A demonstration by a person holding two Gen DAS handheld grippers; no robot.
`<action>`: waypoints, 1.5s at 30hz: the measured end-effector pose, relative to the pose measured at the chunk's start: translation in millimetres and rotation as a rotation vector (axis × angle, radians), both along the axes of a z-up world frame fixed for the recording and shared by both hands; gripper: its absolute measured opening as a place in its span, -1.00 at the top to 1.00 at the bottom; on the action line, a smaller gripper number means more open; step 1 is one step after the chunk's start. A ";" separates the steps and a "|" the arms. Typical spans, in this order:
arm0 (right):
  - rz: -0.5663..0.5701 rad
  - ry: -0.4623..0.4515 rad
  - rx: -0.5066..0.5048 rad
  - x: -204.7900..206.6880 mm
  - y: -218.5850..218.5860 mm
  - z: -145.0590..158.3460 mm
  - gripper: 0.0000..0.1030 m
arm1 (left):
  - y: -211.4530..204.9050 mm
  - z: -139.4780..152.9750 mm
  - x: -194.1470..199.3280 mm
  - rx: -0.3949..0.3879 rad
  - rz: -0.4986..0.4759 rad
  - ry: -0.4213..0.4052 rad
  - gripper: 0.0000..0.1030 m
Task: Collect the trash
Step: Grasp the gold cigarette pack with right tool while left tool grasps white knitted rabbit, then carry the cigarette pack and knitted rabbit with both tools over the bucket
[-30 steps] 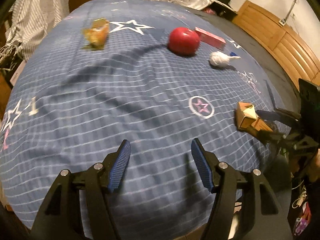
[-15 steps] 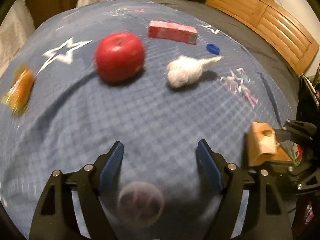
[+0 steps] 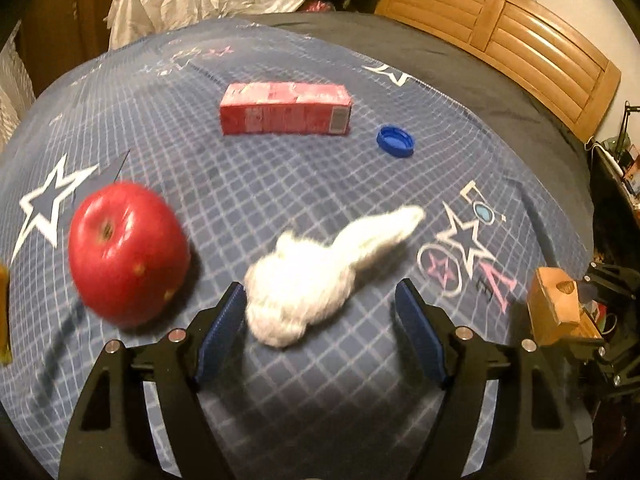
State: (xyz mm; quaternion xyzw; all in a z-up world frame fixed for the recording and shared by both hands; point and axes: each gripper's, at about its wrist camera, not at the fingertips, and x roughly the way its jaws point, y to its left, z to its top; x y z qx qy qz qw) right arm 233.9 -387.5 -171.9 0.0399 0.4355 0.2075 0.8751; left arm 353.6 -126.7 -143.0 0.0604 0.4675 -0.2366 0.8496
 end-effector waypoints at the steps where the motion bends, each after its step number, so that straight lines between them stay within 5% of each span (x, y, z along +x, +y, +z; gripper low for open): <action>1: -0.003 0.001 -0.001 1.4 0.2 -0.3 -0.04 | -3.2 -0.5 1.9 0.002 -0.001 -0.002 -0.41; 5: -0.008 0.006 -0.020 2.9 0.8 -6.6 -0.04 | -10.9 -3.8 7.0 0.014 0.002 -0.009 -0.37; 10: -0.023 0.016 -0.015 2.6 3.5 -18.8 -0.04 | -6.6 -9.7 15.2 0.033 0.052 -0.007 0.09; 18: -0.101 -0.057 -0.006 -8.4 6.7 -17.4 0.00 | 4.3 -0.6 2.4 -0.019 0.109 -0.056 0.19; 36: -0.111 -0.383 -0.010 -49.4 100.8 74.2 0.00 | 120.4 84.2 -151.9 -0.110 0.432 -0.313 0.19; 45: -0.137 -0.556 0.001 -96.9 133.0 116.8 -0.01 | 134.0 113.5 -218.4 -0.127 0.501 -0.507 0.18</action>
